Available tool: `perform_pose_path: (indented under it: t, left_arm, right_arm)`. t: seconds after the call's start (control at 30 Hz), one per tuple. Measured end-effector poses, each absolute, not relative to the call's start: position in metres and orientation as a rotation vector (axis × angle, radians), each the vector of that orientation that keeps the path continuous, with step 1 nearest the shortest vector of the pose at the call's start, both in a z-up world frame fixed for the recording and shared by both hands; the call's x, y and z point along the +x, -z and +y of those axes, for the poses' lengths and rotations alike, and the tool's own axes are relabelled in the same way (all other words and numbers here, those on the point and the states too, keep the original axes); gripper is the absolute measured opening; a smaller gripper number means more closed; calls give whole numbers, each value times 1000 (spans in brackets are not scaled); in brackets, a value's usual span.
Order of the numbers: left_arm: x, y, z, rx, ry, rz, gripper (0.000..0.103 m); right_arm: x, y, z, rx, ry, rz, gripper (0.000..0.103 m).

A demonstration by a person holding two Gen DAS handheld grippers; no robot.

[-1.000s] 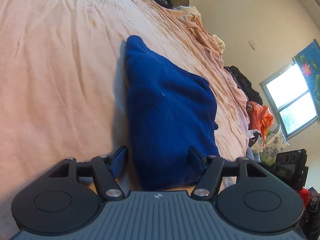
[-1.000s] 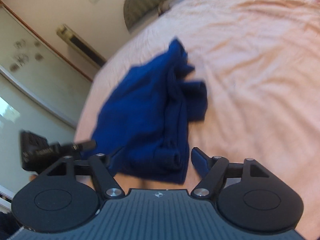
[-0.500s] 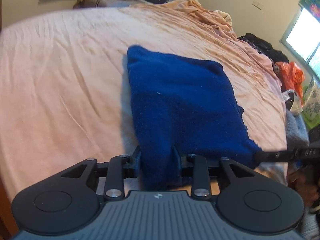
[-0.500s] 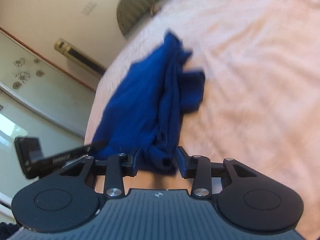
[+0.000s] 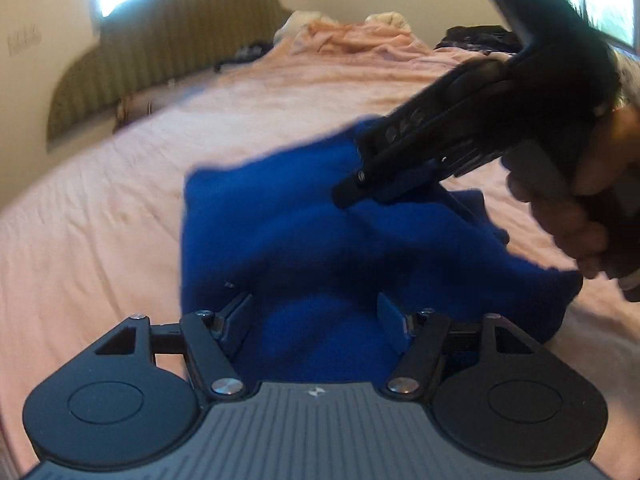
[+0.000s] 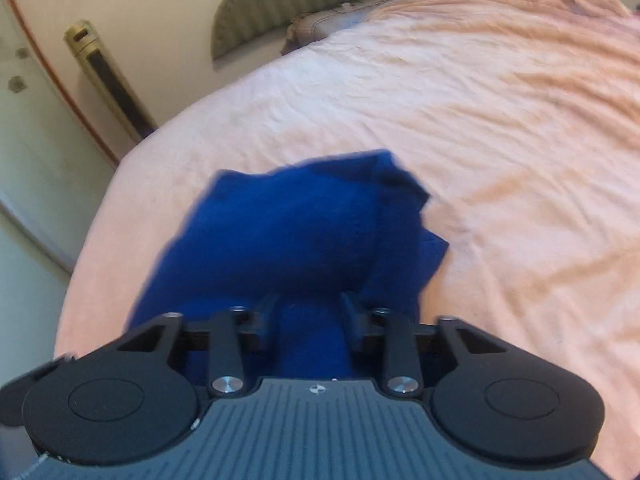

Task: Fold small clothes

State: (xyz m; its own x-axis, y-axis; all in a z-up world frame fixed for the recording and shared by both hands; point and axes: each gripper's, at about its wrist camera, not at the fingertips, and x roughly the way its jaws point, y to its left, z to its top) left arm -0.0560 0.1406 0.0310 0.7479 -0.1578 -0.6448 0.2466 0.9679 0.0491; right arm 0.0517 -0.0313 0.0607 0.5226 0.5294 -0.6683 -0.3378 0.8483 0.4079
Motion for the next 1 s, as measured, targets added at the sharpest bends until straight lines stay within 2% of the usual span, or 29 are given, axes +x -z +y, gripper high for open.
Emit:
perform_pose_path:
  t: [0.1,0.23,0.27,0.33,0.37,0.4,0.43,0.5,0.53,0.57,0.6,0.7,0.83,1.0]
  left_arm:
    - [-52,-26,143,66,201,679,71]
    - [-55,-28,138,97,193,666,71]
    - [-58,-32,141,93,202,661,72]
    - [-73,-42,151,78,211,631,73]
    - [-83,-47,156,74,213,605,73]
    - [-90,-50,161,76,213,583,73]
    - [-95,-50,165,79,213,571,73]
    - [-94,-45,167,93,229,600,73]
    - [-91,-40,165,101,223,619,73]
    - [-88,-35,162,105,217,632,73]
    - [-86,-30,160,108,215,633,73]
    - [-82,-24,158,95,202,620,75]
    - [-91,-36,161,88,196,616,73]
    - [-119,-45,165,79,204,575,73]
  right_arm:
    - [67,-53,-47,320,-500,914,2]
    - [59,-52,-56,361,-510,915,2]
    - [52,-56,-56,357,-491,902,3]
    - [33,-69,-56,332,-485,835,32]
    - [20,-77,-54,306,-491,790,39]
    - [4,-84,-51,272,-510,749,53]
    - [-9,-88,-47,244,-536,724,61]
    - [-23,-84,-38,222,-563,733,63]
    - [-23,-77,-33,207,-568,762,59]
    - [-18,-67,-28,187,-554,802,59]
    - [-12,-55,-26,168,-534,823,52]
    - [-6,-50,-32,176,-557,780,50]
    - [-20,-74,-24,106,-499,767,52]
    - [-50,-88,-30,165,-575,703,54]
